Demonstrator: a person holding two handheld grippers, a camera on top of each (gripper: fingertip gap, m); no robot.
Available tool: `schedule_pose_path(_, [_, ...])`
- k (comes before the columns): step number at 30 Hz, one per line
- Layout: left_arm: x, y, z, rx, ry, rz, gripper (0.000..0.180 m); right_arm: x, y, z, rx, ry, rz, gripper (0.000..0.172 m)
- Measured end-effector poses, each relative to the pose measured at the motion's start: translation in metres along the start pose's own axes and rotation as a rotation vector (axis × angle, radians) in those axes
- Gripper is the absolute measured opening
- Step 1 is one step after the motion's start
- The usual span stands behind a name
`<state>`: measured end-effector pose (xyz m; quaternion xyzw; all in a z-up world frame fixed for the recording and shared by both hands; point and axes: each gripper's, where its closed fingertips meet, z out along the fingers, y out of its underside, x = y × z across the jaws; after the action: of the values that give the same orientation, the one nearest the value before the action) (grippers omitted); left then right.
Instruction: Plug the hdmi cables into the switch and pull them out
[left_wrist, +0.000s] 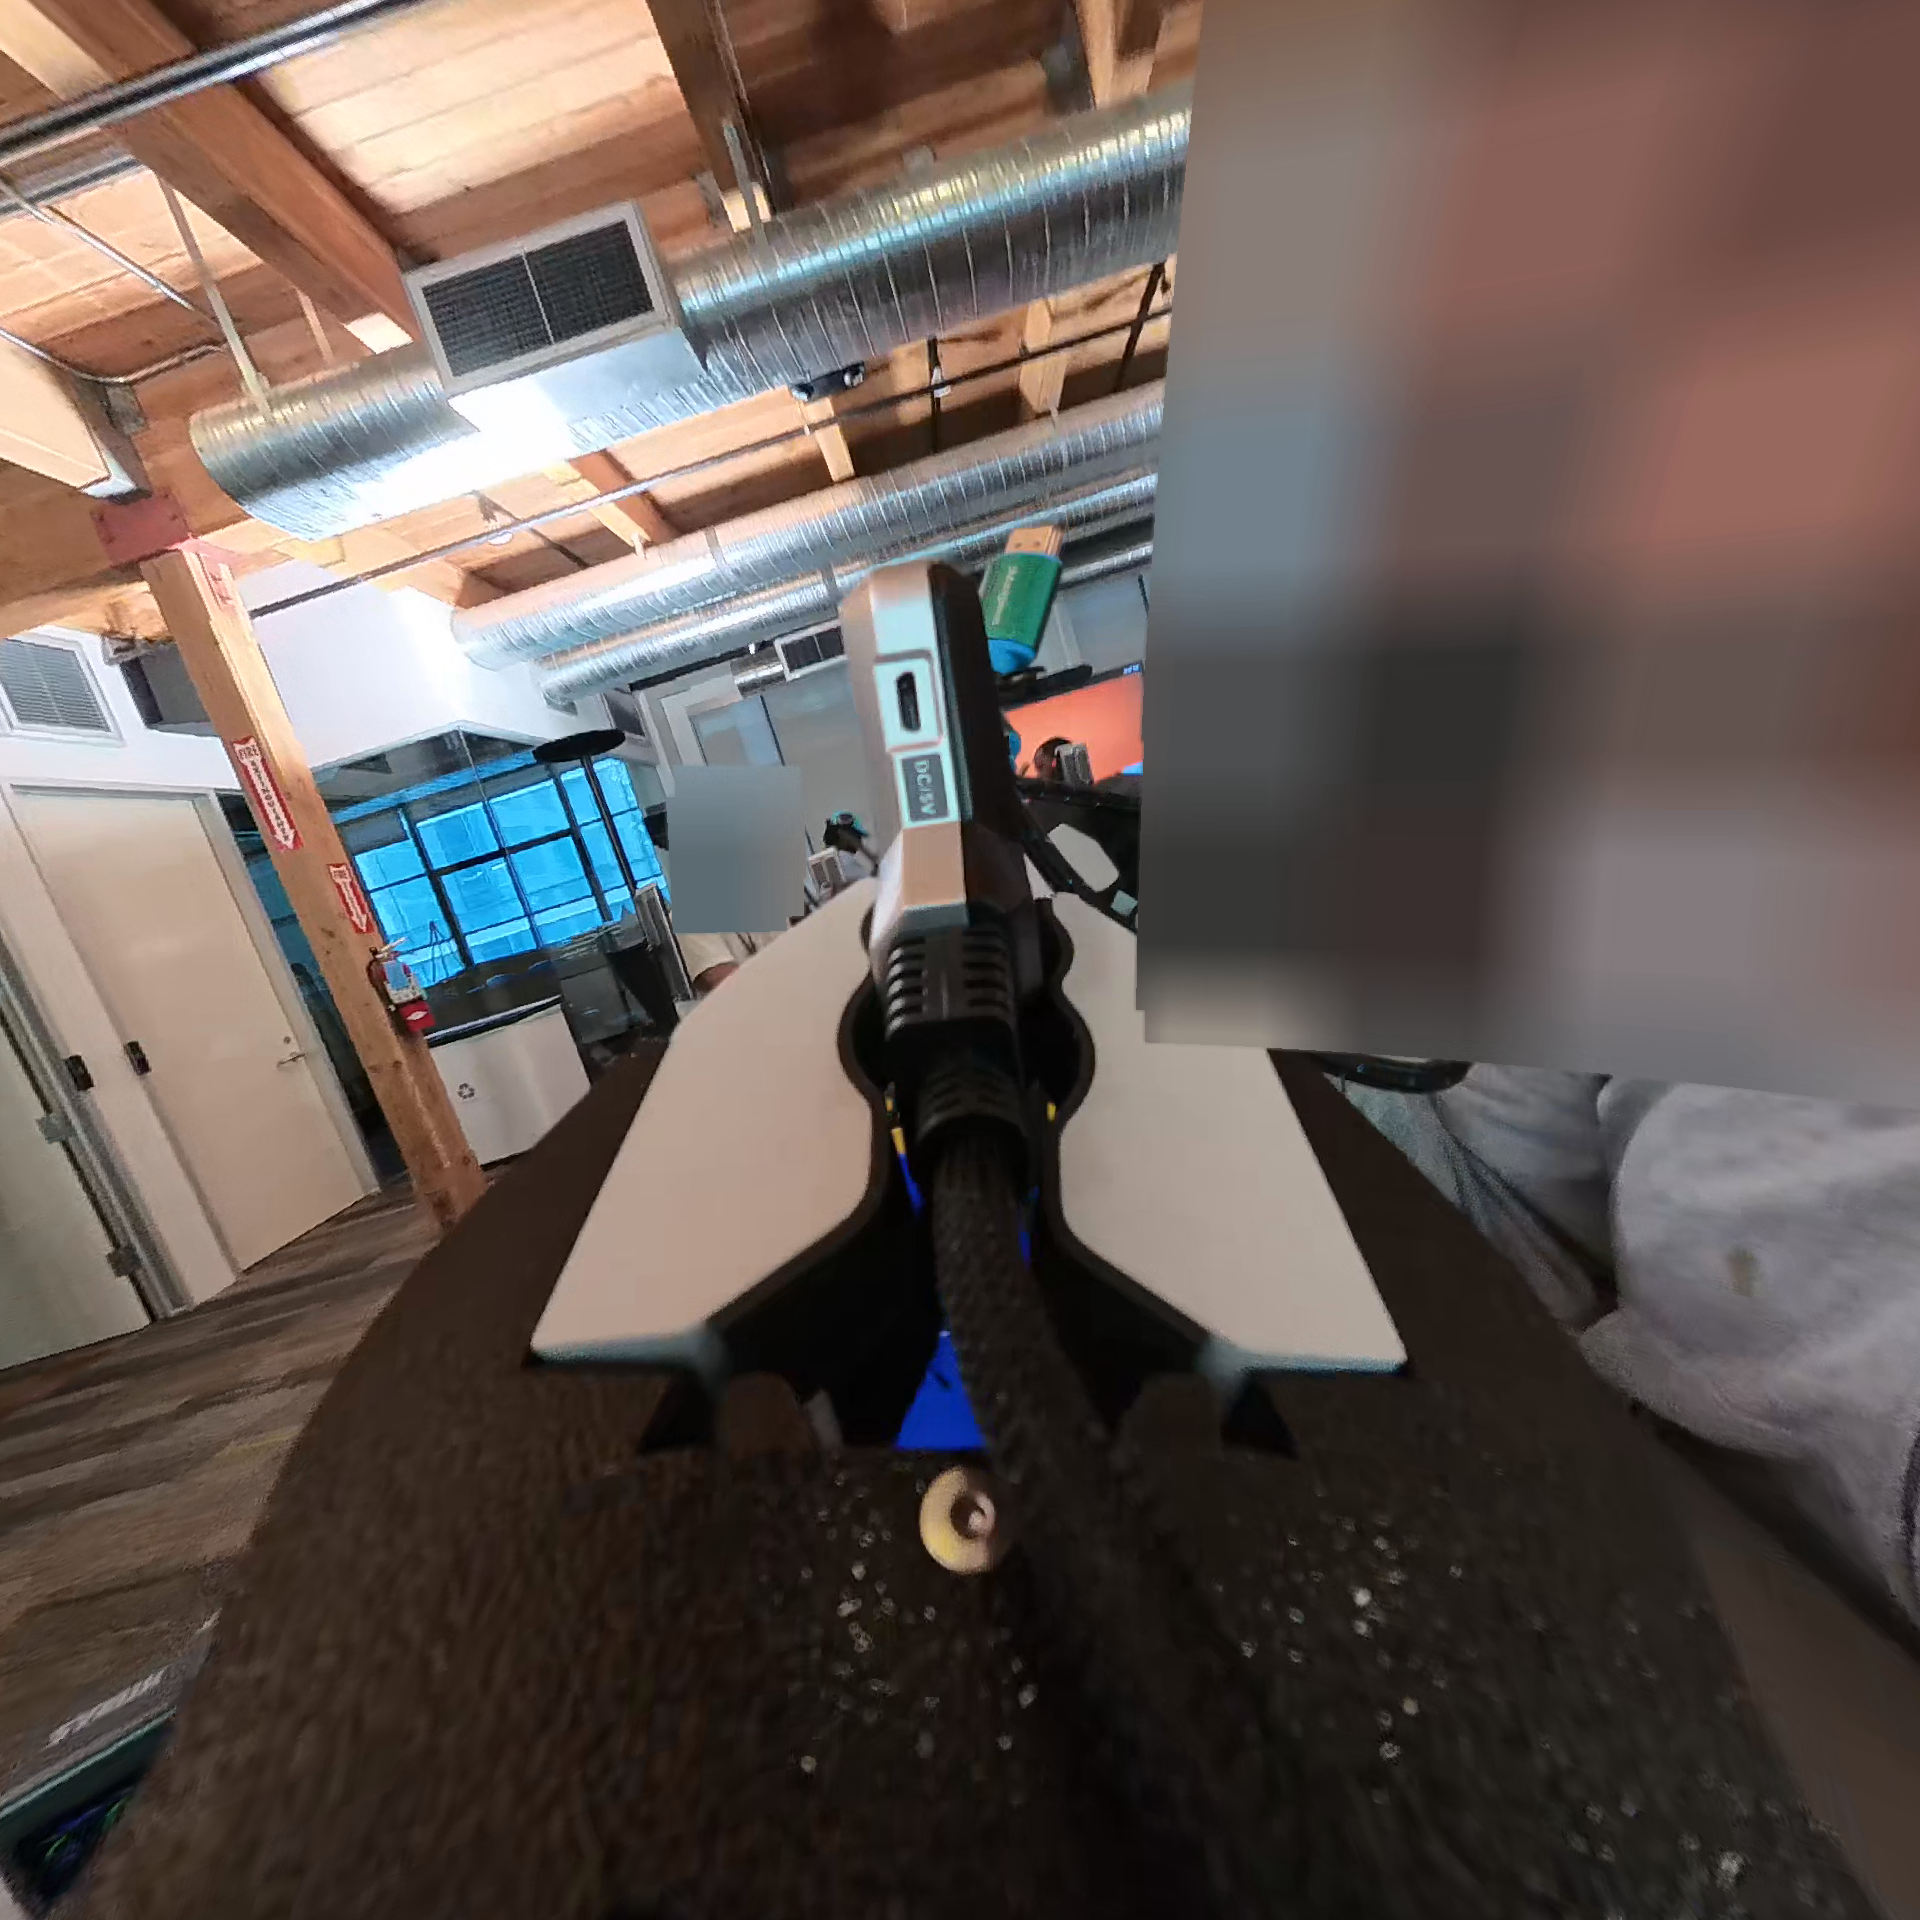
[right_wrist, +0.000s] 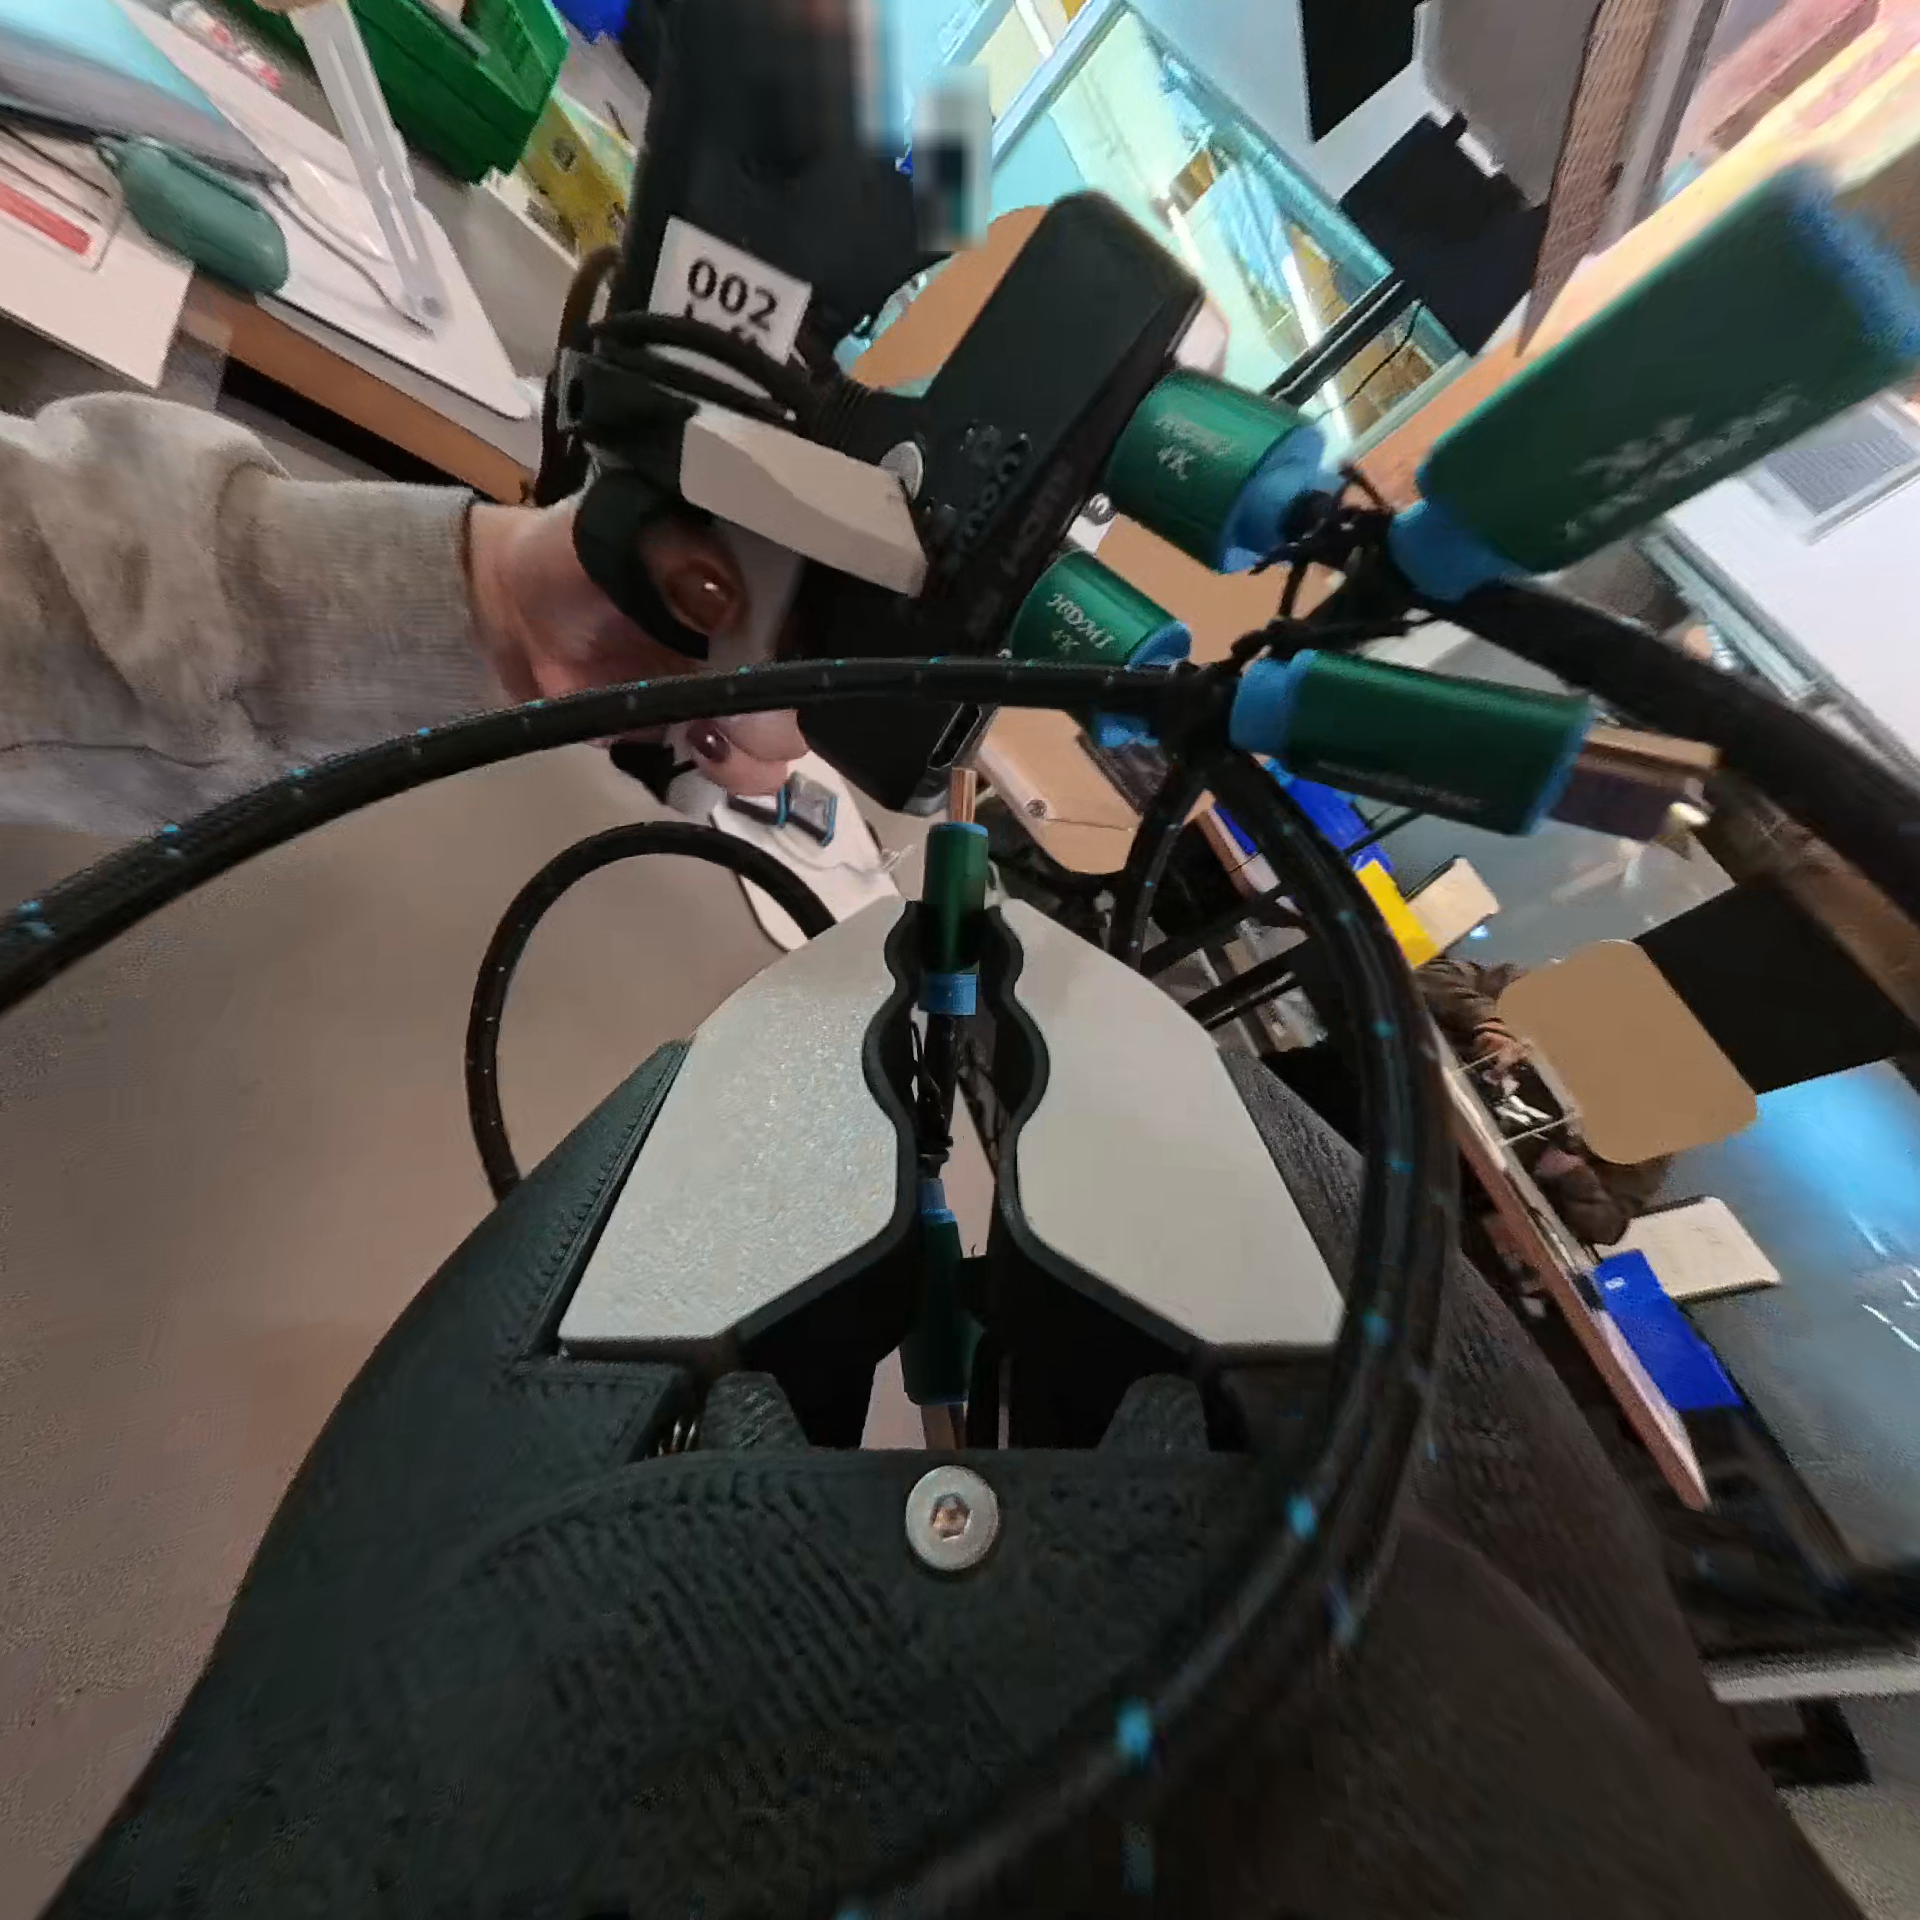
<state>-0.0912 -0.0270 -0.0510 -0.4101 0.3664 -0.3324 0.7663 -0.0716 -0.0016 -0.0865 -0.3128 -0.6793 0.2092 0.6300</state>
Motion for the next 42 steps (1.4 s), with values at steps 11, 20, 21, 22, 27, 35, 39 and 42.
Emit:
schedule_pose_path(11, [0.004, 0.03, -0.001, -0.252, -0.013, 0.138, 0.024, -0.019, 0.027, 0.001, -0.01, -0.165, 0.127, 0.01])
schedule_pose_path(20, [-0.001, 0.044, -0.003, -0.301, -0.022, 0.132, 0.024, -0.017, 0.037, 0.008, 0.028, -0.127, 0.237, 0.01])
schedule_pose_path(21, [-0.001, 0.044, -0.002, -0.298, -0.024, 0.134, 0.023, -0.015, 0.036, 0.008, 0.038, -0.121, 0.251, 0.01])
schedule_pose_path(22, [-0.001, 0.044, -0.002, -0.301, -0.023, 0.135, 0.024, -0.015, 0.037, 0.008, 0.039, -0.126, 0.254, 0.01])
schedule_pose_path(27, [0.003, 0.03, -0.003, -0.238, -0.013, 0.142, 0.024, -0.014, 0.04, 0.003, 0.012, -0.121, 0.241, 0.01])
schedule_pose_path(35, [-0.004, 0.025, -0.046, -0.371, -0.066, 0.155, 0.023, -0.061, 0.097, -0.049, -0.359, -0.362, 0.411, 0.01])
schedule_pose_path(39, [0.003, 0.036, -0.047, -0.387, 0.0, 0.129, 0.023, -0.105, 0.127, -0.081, -0.609, -0.548, 0.395, 0.011])
schedule_pose_path(42, [0.009, 0.037, -0.042, -0.349, 0.059, 0.106, 0.024, -0.132, 0.15, -0.093, -0.751, -0.616, 0.388, 0.01])
